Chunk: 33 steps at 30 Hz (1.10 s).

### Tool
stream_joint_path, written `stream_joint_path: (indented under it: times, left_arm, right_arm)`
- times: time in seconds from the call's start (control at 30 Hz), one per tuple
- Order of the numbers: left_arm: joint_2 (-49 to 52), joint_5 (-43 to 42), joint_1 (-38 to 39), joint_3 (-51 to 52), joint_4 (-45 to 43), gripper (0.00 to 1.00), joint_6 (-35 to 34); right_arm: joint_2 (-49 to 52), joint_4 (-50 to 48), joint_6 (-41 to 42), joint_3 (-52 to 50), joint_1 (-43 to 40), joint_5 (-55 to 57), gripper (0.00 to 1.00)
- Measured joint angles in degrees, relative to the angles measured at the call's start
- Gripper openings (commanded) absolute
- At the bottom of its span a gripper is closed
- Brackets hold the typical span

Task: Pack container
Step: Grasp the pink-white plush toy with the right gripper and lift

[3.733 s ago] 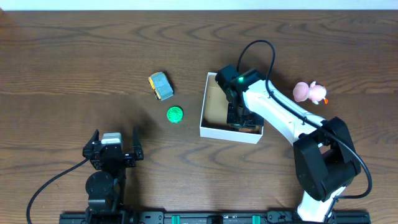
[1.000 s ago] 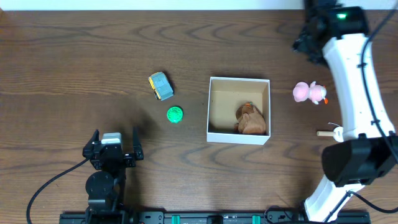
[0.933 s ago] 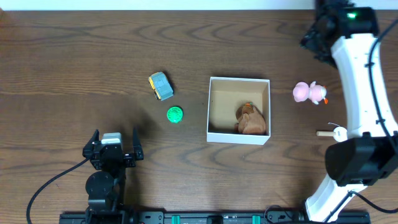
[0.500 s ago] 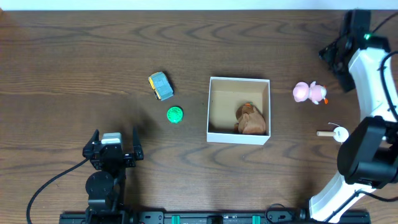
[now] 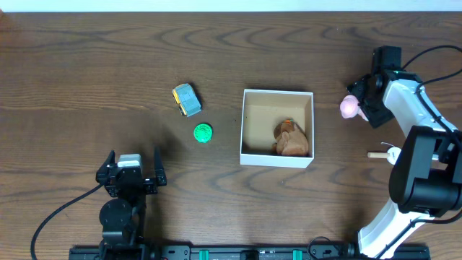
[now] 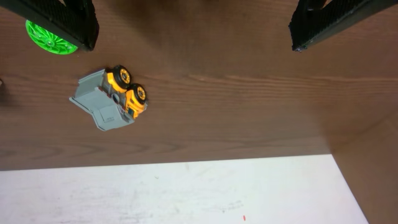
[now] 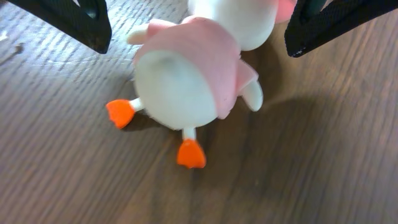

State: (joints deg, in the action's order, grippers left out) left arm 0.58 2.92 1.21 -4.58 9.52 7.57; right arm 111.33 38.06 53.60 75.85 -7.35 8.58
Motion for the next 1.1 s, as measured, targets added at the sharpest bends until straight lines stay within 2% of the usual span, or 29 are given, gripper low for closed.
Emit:
stream_joint_path:
  times: [0.2,0.37,0.5,0.67,0.83,0.97,1.1]
  left_arm:
    - [0.00,0.00,0.00,0.00,0.00,0.98,-0.02]
    - [0.00,0.00,0.00,0.00,0.00,0.98,-0.02]
    - [0.00,0.00,0.00,0.00,0.00,0.98,-0.02]
    - [0.00,0.00,0.00,0.00,0.00,0.98,-0.02]
    - [0.00,0.00,0.00,0.00,0.00,0.98,-0.02]
    - [0.00,0.00,0.00,0.00,0.00,0.98,-0.02]
    - [0.00,0.00,0.00,0.00,0.00,0.98,-0.02]
  right_arm:
    - [2.58,-0.37,-0.09,0.00,0.22,-0.07,0.52]
    - [3.39,-1.51,-0.35,-0.07,0.31,0.04,0.20]
    - [3.37,-2.51,-2.69,-0.04,0.33,-0.07,0.03]
    - [3.37,-1.73,-8.07,0.90,0.76,-0.15,0.01]
    - [3.41,3.39,-17.33,6.95,2.32,-0.35,0.01]
    - [3.45,8.07,-27.91,15.26,5.40,-2.69,0.01]
    - [3.45,16.81,-39.26,23.28,9.55,-4.50,0.01]
